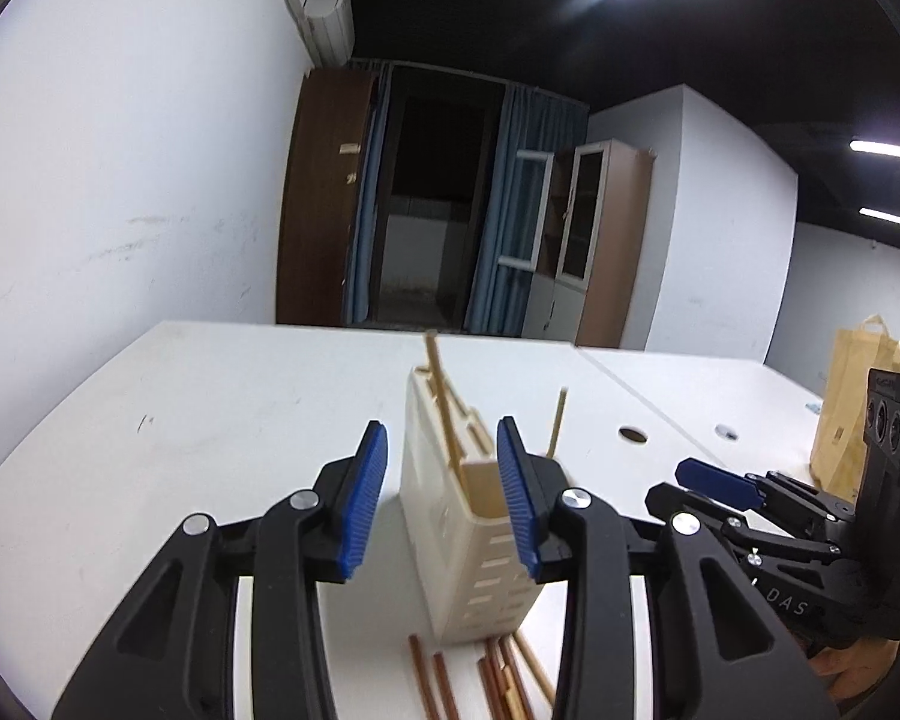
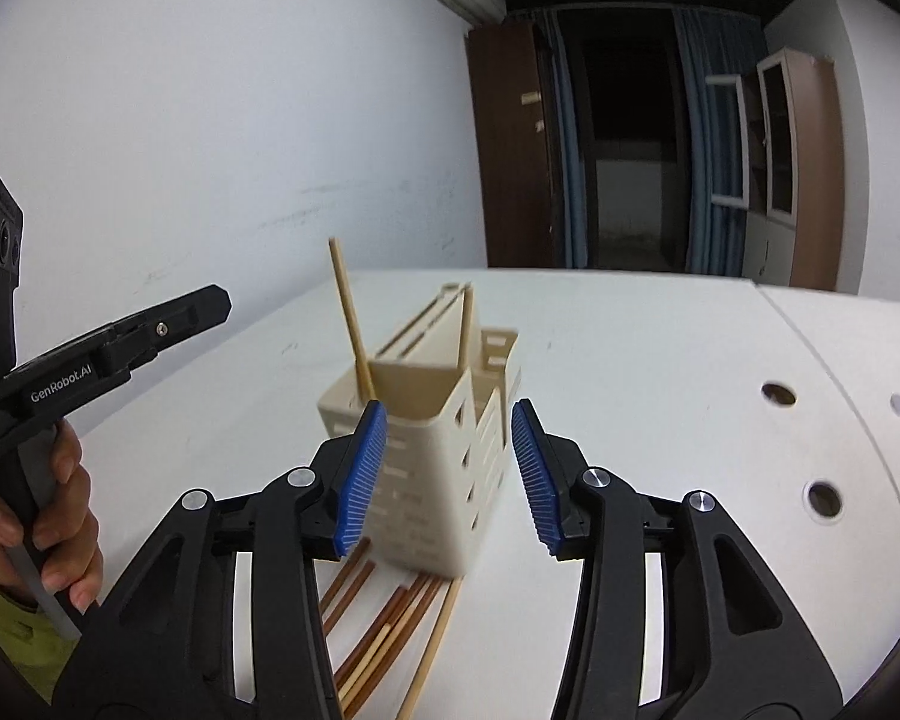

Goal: Organize utensils
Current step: 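Move the open right tool down to the remaining chopsticks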

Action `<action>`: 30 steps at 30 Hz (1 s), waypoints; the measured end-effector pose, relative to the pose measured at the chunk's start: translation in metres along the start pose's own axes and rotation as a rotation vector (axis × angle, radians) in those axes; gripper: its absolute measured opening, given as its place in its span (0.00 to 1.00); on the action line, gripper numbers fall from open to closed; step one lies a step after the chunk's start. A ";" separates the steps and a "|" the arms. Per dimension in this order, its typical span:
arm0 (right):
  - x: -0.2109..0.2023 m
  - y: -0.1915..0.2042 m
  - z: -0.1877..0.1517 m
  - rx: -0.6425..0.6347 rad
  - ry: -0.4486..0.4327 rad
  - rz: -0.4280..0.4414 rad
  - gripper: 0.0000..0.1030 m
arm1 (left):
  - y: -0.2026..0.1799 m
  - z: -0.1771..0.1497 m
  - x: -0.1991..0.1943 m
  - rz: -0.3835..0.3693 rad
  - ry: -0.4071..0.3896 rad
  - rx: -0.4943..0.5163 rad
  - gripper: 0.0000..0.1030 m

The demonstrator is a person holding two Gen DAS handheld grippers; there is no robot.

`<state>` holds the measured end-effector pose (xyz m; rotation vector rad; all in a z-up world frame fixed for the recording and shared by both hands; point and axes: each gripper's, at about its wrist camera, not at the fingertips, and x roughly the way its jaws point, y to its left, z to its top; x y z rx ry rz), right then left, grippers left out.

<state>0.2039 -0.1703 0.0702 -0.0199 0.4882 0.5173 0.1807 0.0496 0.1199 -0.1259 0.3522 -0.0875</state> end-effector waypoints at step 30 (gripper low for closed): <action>0.076 -0.004 -0.075 0.007 0.457 -0.056 0.46 | 0.029 -0.086 0.102 0.061 0.592 0.046 0.36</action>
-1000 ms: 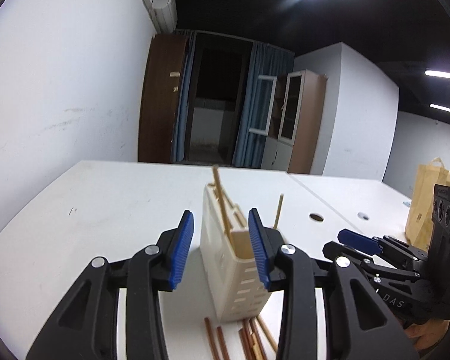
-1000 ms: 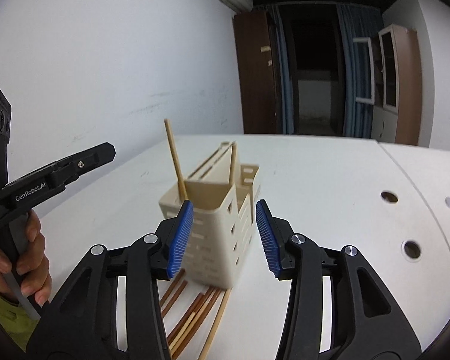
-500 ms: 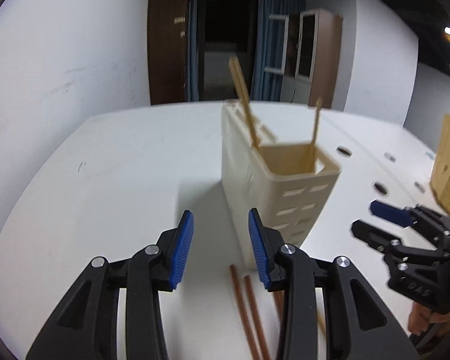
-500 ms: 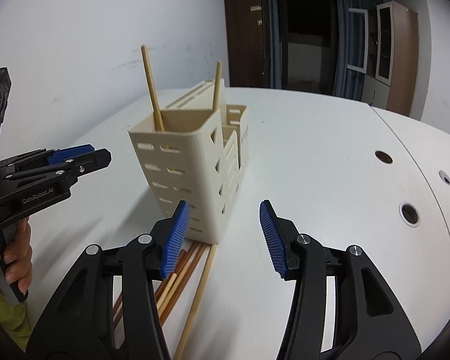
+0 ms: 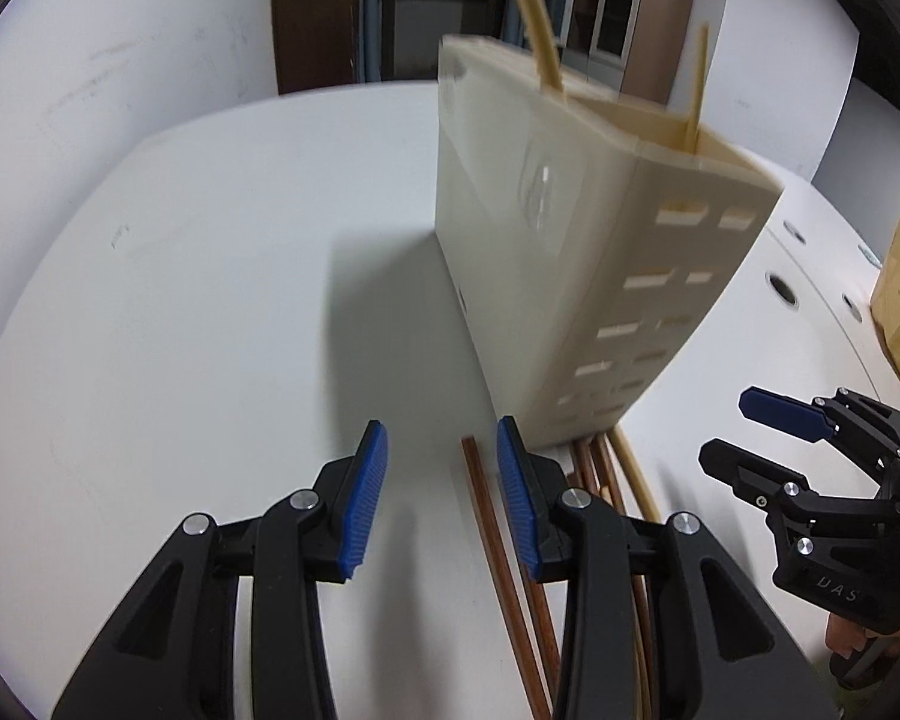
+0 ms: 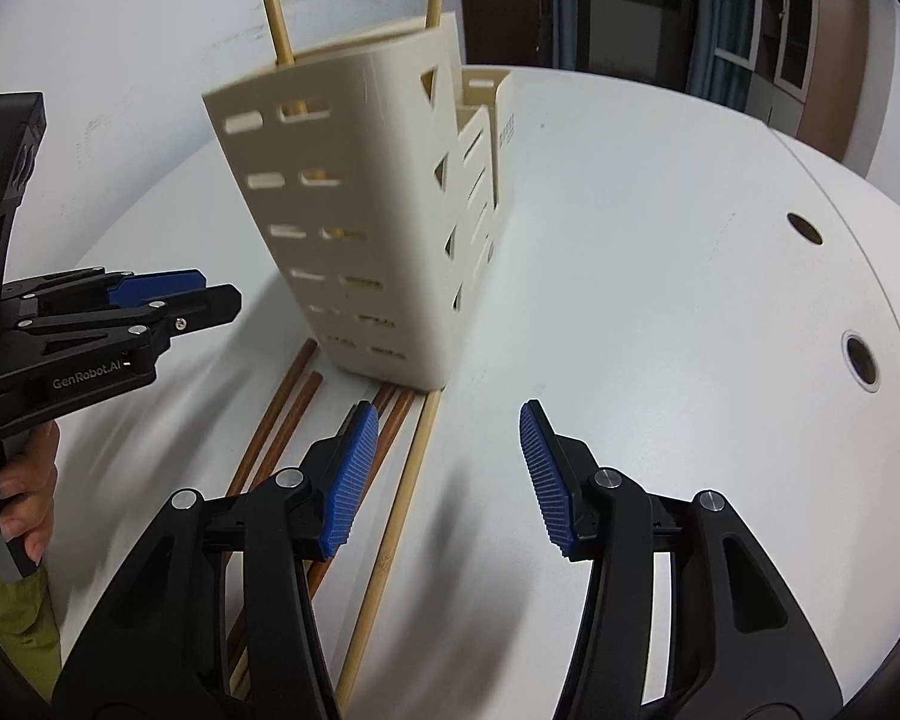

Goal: Organize utensils
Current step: 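Move the open right tool down to the remaining chopsticks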

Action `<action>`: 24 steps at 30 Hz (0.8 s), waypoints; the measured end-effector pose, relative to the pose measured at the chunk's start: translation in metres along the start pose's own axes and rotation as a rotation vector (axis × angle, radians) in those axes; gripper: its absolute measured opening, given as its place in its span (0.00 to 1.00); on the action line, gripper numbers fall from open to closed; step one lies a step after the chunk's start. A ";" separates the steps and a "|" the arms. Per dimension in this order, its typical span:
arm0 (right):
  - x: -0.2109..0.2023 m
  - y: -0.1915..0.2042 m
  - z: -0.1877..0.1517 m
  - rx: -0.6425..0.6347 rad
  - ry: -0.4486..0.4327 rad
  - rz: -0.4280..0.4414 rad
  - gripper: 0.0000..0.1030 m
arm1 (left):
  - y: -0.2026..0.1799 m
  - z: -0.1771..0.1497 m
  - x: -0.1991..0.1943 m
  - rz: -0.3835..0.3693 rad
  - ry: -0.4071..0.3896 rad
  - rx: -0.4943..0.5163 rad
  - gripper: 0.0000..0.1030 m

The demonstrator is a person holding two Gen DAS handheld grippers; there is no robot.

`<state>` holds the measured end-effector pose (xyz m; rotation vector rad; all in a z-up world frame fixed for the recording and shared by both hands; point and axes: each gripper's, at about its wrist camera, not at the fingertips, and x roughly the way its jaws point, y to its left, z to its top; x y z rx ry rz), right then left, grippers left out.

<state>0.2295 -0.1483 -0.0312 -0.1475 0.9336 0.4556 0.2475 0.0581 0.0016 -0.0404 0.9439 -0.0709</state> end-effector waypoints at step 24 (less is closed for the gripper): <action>0.056 -0.004 0.002 0.010 0.141 -0.002 0.43 | -0.001 -0.010 0.066 -0.010 0.143 0.014 0.36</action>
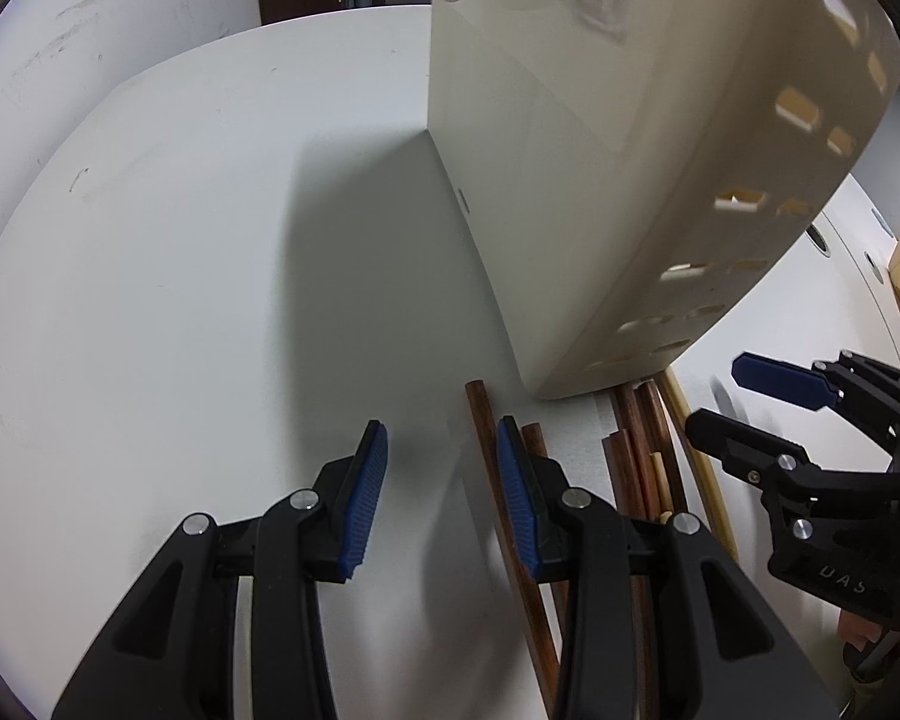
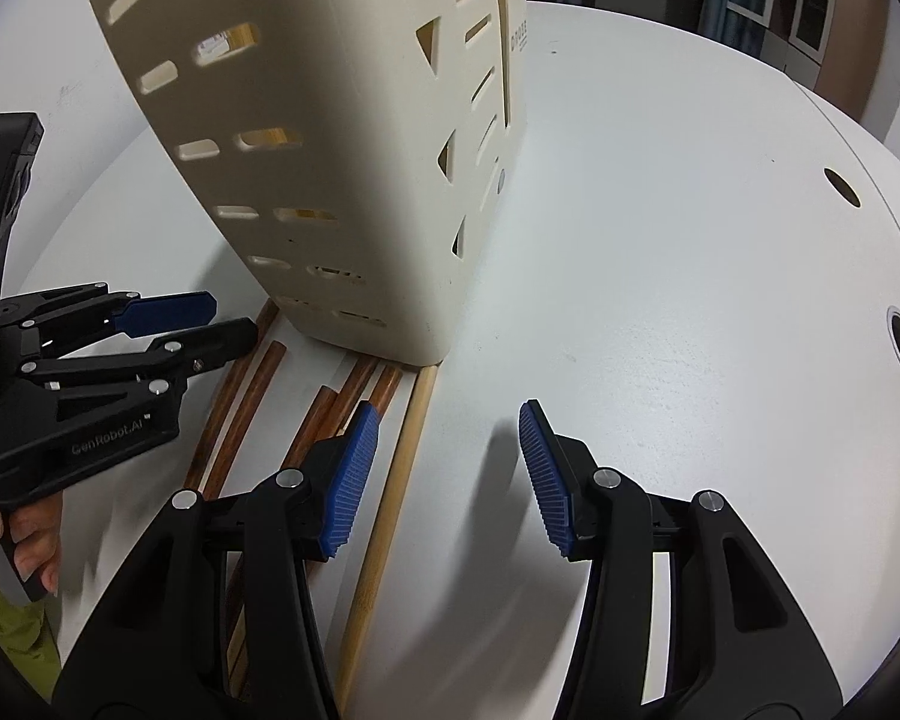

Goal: Organize utensils
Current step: 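Move the open right tool down to the remaining chopsticks, then close the right tool on another light wooden chopstick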

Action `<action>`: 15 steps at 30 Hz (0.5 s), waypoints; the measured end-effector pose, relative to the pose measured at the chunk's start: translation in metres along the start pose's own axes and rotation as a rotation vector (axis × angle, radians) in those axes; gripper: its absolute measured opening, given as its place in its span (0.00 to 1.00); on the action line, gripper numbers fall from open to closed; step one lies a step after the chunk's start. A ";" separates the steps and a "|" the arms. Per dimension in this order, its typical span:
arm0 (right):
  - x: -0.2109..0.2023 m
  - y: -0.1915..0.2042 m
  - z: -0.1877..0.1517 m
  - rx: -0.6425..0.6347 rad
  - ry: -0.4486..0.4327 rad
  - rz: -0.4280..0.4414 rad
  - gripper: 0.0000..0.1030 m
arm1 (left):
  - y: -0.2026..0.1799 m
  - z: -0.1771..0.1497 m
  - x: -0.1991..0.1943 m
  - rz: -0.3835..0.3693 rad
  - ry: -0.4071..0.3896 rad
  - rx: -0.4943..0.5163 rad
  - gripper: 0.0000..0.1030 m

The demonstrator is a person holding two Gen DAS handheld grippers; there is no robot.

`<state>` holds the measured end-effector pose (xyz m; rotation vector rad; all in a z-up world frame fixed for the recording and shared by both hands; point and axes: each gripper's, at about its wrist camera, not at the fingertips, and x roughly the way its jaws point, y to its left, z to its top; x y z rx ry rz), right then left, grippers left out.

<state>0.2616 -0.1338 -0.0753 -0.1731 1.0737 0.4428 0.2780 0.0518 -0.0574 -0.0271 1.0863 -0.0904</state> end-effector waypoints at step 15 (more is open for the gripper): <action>-0.005 0.017 -0.016 -0.043 -0.003 -0.060 0.20 | -0.014 0.003 0.005 0.006 -0.017 0.011 0.34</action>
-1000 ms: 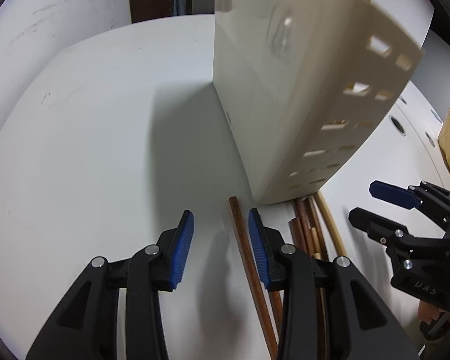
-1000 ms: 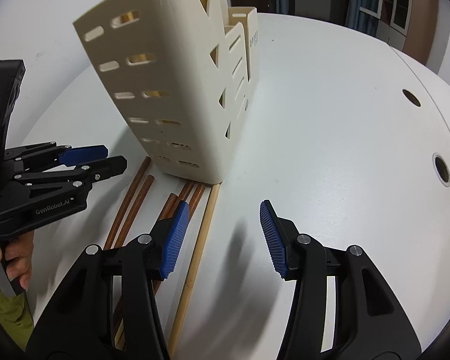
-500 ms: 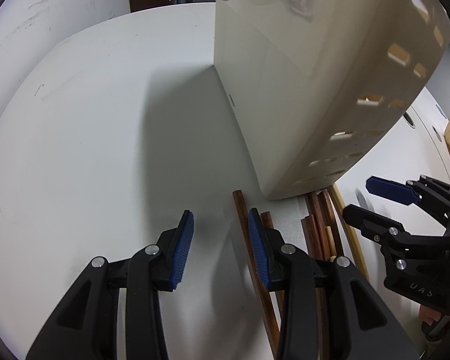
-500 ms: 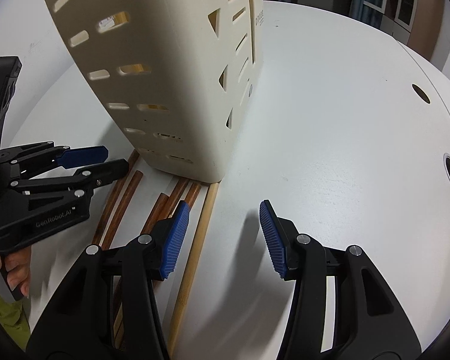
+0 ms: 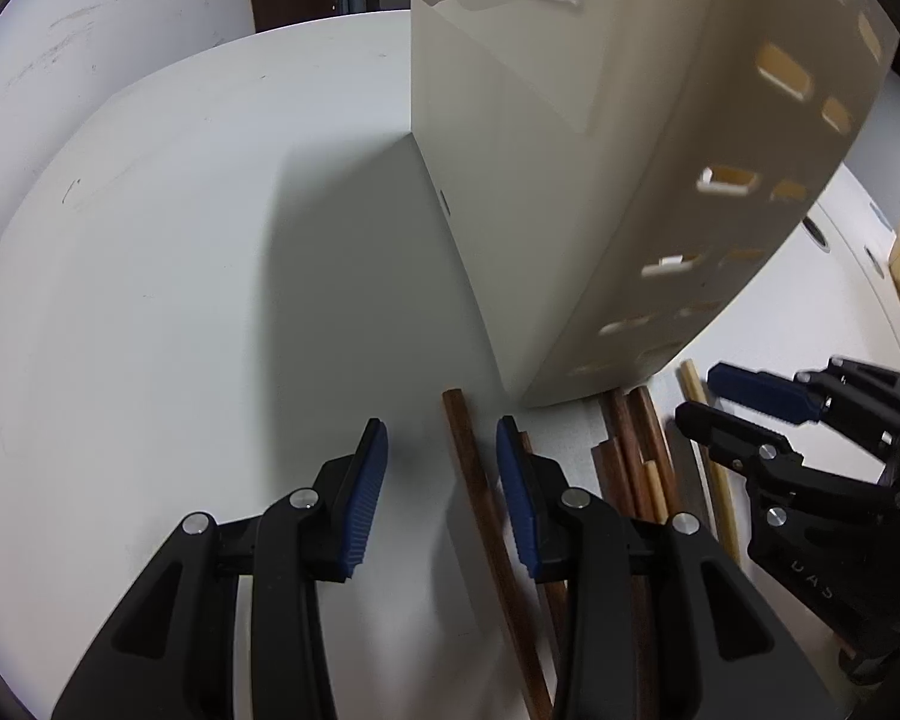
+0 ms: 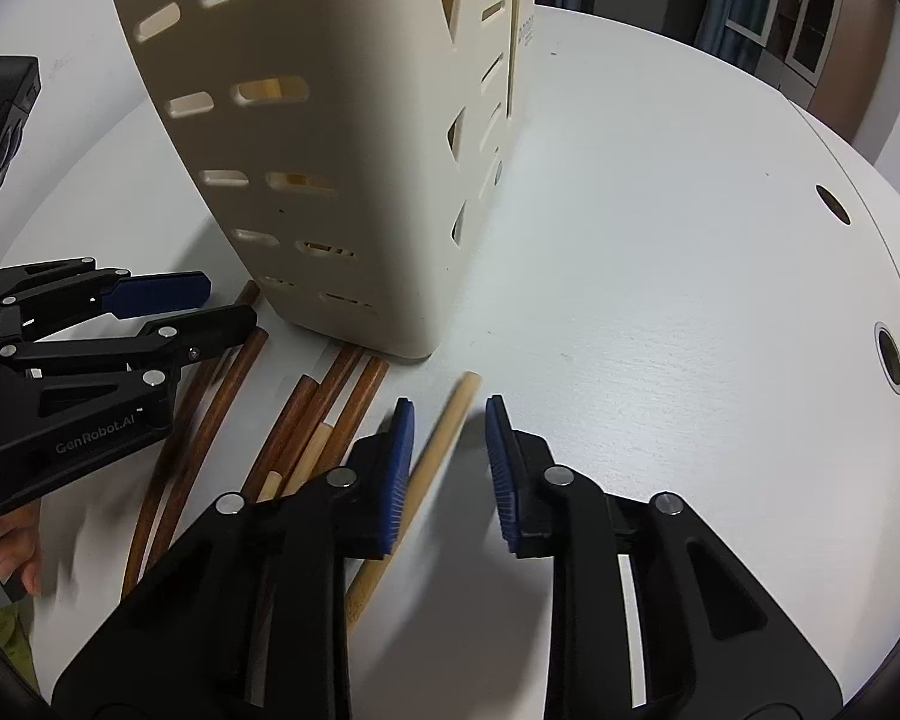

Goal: Organize utensils
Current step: 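Close the right tool on another light wooden chopstick, then lift the chopstick with the right tool and carry it above the holder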

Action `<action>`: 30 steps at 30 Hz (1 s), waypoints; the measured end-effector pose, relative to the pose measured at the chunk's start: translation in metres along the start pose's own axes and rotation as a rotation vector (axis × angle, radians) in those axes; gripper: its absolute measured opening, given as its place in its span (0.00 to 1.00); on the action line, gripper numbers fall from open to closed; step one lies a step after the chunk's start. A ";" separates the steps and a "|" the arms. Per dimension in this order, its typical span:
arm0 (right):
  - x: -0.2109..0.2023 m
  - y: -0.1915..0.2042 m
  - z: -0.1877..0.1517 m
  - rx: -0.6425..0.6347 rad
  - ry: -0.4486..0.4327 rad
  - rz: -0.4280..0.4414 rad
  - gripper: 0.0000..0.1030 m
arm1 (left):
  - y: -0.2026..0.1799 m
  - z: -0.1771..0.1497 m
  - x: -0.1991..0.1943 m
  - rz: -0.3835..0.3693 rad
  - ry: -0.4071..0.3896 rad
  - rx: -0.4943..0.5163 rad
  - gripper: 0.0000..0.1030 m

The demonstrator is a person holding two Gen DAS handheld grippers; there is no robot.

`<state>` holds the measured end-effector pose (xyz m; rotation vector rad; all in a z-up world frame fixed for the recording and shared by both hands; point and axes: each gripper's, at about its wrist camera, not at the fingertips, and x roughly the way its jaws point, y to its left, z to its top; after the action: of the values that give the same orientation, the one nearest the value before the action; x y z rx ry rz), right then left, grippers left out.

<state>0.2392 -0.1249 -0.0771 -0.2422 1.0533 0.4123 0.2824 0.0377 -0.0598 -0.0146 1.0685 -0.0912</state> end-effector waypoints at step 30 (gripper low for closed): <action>-0.106 -0.002 0.022 0.046 -0.318 0.064 0.06 | -0.028 -0.011 -0.131 0.012 -0.394 -0.038 0.07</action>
<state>0.2121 -0.1411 0.0269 -0.0975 0.7588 0.4662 0.2086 0.0212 0.0508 -0.0586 0.6763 -0.0542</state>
